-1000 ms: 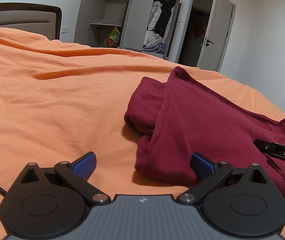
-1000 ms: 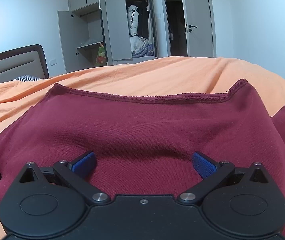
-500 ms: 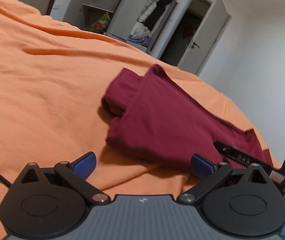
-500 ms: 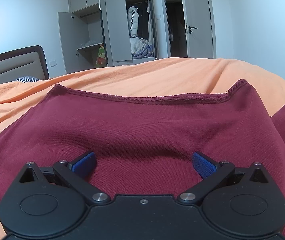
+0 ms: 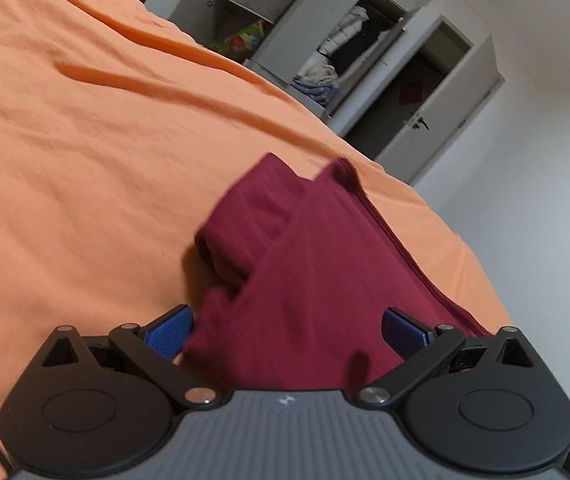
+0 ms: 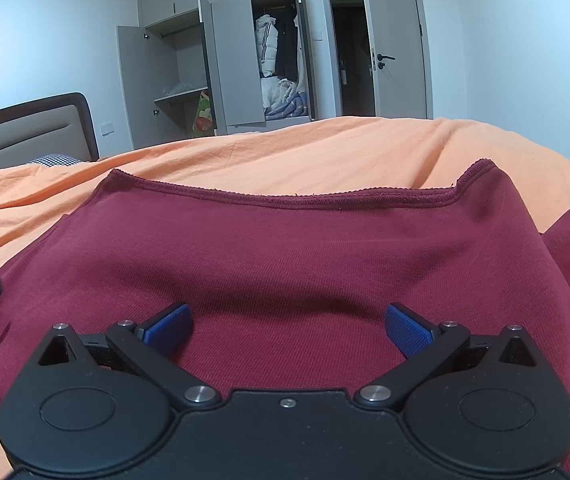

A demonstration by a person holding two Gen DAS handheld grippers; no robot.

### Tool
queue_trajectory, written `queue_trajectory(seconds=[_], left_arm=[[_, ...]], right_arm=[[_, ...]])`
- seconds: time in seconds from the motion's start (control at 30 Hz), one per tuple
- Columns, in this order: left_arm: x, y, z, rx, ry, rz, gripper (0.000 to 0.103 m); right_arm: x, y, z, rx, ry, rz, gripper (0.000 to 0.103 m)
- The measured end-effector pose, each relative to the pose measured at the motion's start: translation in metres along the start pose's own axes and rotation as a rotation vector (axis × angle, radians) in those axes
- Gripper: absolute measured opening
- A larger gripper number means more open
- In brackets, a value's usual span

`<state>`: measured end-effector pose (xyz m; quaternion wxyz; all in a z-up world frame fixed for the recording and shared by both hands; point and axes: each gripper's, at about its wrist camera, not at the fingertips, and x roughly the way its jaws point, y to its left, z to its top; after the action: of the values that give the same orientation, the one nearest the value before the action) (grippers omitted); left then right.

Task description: Fold small clothes

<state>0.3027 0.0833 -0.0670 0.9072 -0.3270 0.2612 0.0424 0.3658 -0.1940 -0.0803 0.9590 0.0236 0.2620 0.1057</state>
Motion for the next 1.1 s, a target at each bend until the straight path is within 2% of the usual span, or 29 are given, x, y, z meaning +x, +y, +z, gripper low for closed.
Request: queue_trajectory(seconds=[0.43,0.67,0.97,1.1], left_arm=[[0.034,0.011,0.027,0.057,-0.052,0.024,0.102],[0.031,0.016,0.029,0.08,-0.066,0.015,0.102],[0.025,0.015,0.026,0.089,-0.08,0.052,0.09],[0.02,0.014,0.03,0.081,-0.071,0.064,0.078]], right_arm=[[0.0,0.0,0.0,-0.002,-0.004,-0.001,0.103],[0.0,0.0,0.0,-0.002,-0.006,0.0,0.103],[0.0,0.0,0.0,-0.002,-0.008,0.0,0.103],[0.001,0.0,-0.001,-0.002,-0.009,0.0,0.103]])
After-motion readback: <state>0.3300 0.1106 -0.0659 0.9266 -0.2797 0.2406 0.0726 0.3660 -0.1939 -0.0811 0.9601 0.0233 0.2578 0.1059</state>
